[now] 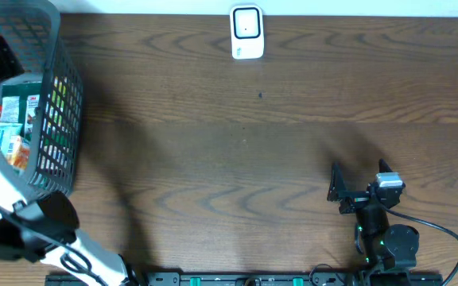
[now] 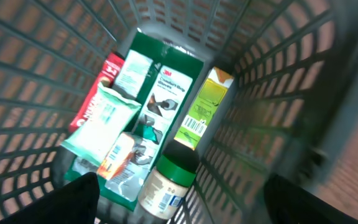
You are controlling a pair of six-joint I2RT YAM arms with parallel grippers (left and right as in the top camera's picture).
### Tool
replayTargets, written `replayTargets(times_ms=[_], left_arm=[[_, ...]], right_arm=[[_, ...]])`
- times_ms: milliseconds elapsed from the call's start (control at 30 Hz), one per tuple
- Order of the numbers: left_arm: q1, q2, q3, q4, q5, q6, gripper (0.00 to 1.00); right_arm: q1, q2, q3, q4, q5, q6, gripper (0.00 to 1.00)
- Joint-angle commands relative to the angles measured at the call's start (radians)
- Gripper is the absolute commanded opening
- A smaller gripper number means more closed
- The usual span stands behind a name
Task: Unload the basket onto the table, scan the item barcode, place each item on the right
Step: 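Move the left gripper up and into the grey basket, then grasp the yellow-green drink carton in the basket with the left gripper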
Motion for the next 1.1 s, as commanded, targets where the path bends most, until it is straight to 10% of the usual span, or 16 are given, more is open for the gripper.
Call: replayTargets(times_ms=[0, 1067], left_arm=[[0.003, 0.071, -0.011, 0.011, -0.005, 0.018, 0.86], [-0.005, 0.486, -0.015, 0.058, 0.153, 0.177, 0.90]], right_arm=[[0.006, -0.003, -0.001, -0.004, -0.004, 0.013, 0.99], [0.006, -0.003, -0.001, -0.004, -0.004, 0.013, 0.99]])
